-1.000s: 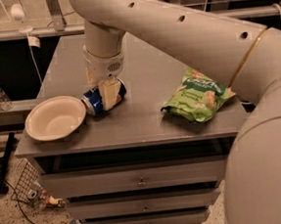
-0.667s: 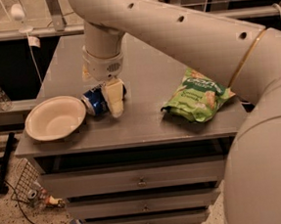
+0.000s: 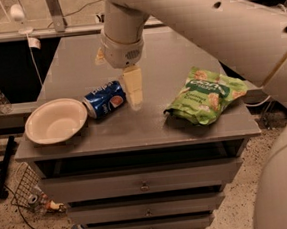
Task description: Move pepsi can near paper bowl
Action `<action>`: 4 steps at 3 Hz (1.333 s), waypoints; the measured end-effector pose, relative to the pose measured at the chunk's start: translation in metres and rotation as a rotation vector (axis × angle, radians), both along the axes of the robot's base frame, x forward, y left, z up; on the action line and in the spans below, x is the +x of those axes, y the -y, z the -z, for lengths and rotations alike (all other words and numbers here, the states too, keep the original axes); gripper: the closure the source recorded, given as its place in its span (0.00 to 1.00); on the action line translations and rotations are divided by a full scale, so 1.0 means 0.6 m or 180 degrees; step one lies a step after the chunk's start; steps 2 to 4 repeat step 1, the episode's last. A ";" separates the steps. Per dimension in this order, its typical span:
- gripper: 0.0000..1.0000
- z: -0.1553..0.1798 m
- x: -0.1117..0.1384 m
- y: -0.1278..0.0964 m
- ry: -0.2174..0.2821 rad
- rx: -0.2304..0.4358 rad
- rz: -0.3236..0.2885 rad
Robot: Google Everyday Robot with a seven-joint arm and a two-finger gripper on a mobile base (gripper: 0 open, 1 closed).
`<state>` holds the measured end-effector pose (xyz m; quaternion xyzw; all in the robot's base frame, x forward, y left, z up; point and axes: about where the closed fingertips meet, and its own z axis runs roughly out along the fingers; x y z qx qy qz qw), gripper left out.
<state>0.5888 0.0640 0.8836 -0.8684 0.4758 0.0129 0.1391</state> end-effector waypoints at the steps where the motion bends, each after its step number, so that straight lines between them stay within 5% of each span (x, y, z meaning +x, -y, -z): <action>1: 0.00 -0.041 0.015 0.093 0.0051 0.0138 0.0434; 4: 0.00 -0.041 0.015 0.093 0.0051 0.0138 0.0434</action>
Offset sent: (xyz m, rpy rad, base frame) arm 0.0000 0.0000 0.0000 0.0000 0.0000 0.0000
